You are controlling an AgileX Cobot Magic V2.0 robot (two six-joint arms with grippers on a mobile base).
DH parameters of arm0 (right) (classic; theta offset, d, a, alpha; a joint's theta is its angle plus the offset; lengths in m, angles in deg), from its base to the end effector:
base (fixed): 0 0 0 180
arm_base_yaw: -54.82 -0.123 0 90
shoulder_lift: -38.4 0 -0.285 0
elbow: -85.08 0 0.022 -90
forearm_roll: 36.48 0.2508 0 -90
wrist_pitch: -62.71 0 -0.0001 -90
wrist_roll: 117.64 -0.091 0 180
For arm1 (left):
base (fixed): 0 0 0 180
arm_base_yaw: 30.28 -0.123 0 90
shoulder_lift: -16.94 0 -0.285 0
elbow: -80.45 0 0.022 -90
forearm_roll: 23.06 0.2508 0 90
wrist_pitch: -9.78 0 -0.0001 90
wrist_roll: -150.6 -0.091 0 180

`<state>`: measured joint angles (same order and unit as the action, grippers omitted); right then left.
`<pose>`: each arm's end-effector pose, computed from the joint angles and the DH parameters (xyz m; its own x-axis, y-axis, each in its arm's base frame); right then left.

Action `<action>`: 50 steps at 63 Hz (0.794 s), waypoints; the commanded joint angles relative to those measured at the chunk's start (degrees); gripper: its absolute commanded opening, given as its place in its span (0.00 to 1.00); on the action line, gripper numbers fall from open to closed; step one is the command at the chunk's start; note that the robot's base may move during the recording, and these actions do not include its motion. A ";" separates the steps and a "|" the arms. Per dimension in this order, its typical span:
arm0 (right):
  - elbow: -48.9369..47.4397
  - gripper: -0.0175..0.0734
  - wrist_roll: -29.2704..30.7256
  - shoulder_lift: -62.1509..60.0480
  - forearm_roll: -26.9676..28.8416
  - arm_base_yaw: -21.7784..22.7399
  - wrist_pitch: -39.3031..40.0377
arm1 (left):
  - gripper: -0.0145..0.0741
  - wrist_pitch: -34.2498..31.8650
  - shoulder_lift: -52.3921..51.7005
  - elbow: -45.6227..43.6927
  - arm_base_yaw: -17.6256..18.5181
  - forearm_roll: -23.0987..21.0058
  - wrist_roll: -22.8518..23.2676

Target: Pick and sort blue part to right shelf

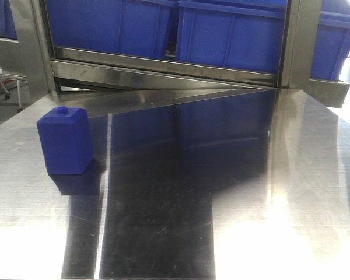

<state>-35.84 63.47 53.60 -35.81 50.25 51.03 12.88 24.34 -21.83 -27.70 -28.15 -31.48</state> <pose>0.0510 0.0043 0.2932 0.0709 -0.0023 -0.9975 -0.0815 0.9966 -0.0081 0.0563 -0.0030 0.2057 0.0286 -0.0537 -0.9981 0.0514 0.9973 -0.0522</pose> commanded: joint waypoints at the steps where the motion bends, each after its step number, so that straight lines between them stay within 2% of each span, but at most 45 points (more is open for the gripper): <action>1: -1.71 0.67 0.38 0.52 0.27 0.29 5.18 | 0.30 -4.45 -0.67 -0.35 0.39 -0.47 2.42; 5: -1.71 0.67 0.38 0.52 0.27 0.29 5.18 | 0.30 -3.09 -0.03 -1.94 0.91 -0.31 6.93; 10: -1.71 0.67 0.38 0.52 0.27 0.29 5.18 | 0.30 -1.35 1.58 -3.93 2.09 2.47 11.96; 16: -1.71 0.67 0.38 0.52 0.27 0.29 5.18 | 0.30 -1.02 4.92 -6.23 4.15 4.28 15.29; 26: -1.71 0.67 0.38 0.52 0.27 0.29 5.18 | 0.30 -0.75 12.98 -11.48 7.27 6.87 15.94; 36: -1.71 0.67 0.38 0.52 0.27 0.29 5.18 | 0.32 -0.66 24.55 -18.45 12.24 10.00 16.05; 41: -1.71 0.67 0.38 0.52 0.27 0.29 5.18 | 0.39 -0.66 30.30 -21.80 15.38 10.36 16.15; 50: -1.71 0.67 0.38 0.52 0.27 0.29 5.18 | 0.69 -0.77 39.86 -27.49 20.71 11.00 16.15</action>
<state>-35.84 63.47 53.60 -35.81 50.29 51.03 16.69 59.30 -44.41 -9.70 -17.73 -15.97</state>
